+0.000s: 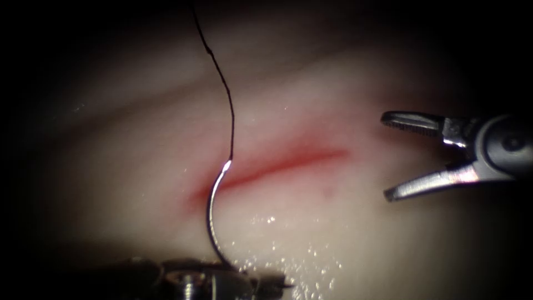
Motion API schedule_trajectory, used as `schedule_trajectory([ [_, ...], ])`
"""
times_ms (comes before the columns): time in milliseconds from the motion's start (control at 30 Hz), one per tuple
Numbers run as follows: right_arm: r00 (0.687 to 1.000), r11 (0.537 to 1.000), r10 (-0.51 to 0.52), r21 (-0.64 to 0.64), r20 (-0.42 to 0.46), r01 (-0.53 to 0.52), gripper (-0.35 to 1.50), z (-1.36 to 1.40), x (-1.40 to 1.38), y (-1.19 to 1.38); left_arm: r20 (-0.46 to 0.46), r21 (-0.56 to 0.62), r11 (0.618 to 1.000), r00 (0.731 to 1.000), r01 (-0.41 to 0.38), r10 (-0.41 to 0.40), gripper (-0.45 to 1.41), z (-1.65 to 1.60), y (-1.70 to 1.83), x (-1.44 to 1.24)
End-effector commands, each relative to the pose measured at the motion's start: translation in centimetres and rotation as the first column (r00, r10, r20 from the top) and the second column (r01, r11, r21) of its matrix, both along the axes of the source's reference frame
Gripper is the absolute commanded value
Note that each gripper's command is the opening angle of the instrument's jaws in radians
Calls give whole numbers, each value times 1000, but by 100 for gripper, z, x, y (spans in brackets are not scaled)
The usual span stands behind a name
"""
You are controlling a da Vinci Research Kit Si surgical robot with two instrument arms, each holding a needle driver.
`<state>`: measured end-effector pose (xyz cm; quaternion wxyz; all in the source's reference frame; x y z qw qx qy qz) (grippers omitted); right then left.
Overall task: Wound Closure
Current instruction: Pass the needle into the right gripper.
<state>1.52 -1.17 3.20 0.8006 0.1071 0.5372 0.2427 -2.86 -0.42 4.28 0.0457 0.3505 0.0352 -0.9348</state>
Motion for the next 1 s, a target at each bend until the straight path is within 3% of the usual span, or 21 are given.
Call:
schedule_trajectory([
  [33, 1000, 1000, -2, 30, -25, 3, 81, 8, 14, -8, 35, -23, 1000, 999, -18, 19, -45, 3, 4, -5],
  [133, 999, 995, 18, 100, -50, -12, 81, 16, 25, -14, 161, -117, 991, 983, -69, 88, -45, -6, 22, -4],
  [200, 997, 989, 22, 145, -68, -12, 86, 23, 34, -13, 239, -211, 972, 958, -107, 158, -45, -9, 31, -3],
  [300, 994, 982, 36, 189, -101, -16, 95, 31, 42, -7, 334, -253, 962, 923, -105, 189, -45, -10, 35, 1],
  [433, 981, 963, 88, 265, -173, -40, 93, 38, 48, 5, 390, -293, 946, 886, -138, 250, -45, -8, 34, 7],
  [500, 969, 941, 130, 333, -212, -54, 90, 41, 50, 11, 423, -309, 942, 869, -129, 257, -45, -7, 34, 12],
  [800, 920, 905, 180, 425, -350, -15, 95, 51, 59, 20, 523, -337, 934, 801, -118, 290, -45, -5, 40, 24],
  [1000, 904, 905, 196, 425, -381, -17, 93, 53, 81, 23, 545, -346, 930, 780, -126, 308, -45, -5, 41, 21],
])
